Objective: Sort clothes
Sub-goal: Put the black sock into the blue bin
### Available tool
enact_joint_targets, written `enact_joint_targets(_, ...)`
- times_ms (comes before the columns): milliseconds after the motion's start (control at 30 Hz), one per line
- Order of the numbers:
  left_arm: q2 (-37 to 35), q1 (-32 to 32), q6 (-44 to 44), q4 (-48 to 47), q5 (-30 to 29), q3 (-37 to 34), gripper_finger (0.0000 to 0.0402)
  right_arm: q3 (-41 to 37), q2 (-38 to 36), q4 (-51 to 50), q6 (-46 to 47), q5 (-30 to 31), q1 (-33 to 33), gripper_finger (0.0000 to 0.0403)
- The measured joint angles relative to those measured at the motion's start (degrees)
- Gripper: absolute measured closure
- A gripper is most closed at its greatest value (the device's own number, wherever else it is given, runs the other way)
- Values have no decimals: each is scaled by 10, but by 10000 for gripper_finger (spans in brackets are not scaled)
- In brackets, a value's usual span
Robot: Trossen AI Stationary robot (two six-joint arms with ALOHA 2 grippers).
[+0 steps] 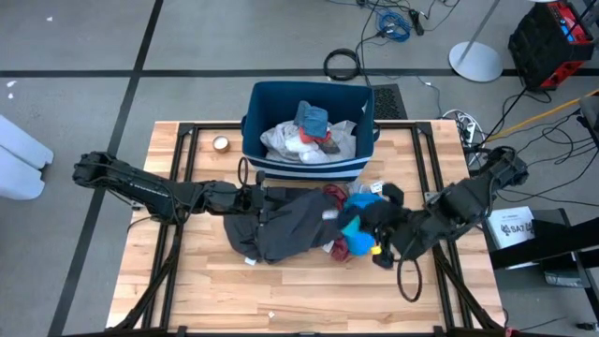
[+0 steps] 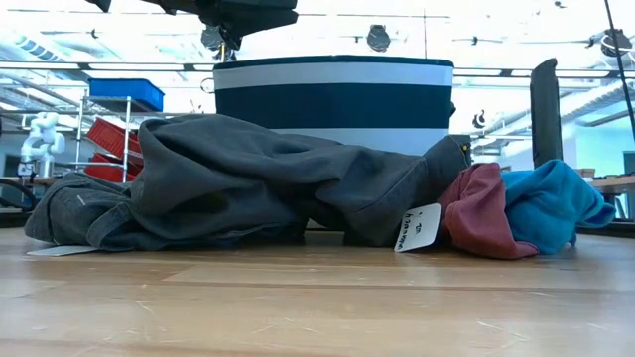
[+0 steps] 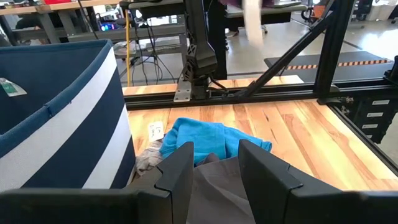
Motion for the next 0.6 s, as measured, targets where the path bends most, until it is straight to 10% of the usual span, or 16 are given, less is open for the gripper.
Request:
enact_joint_targets(200, 0, 0, 0, 0, 0, 0, 265, 24, 0, 97, -197, 28, -82, 403)
enact_joint_targets(600, 0, 0, 0, 0, 0, 0, 265, 24, 0, 212, -400, -202, -348, 403)
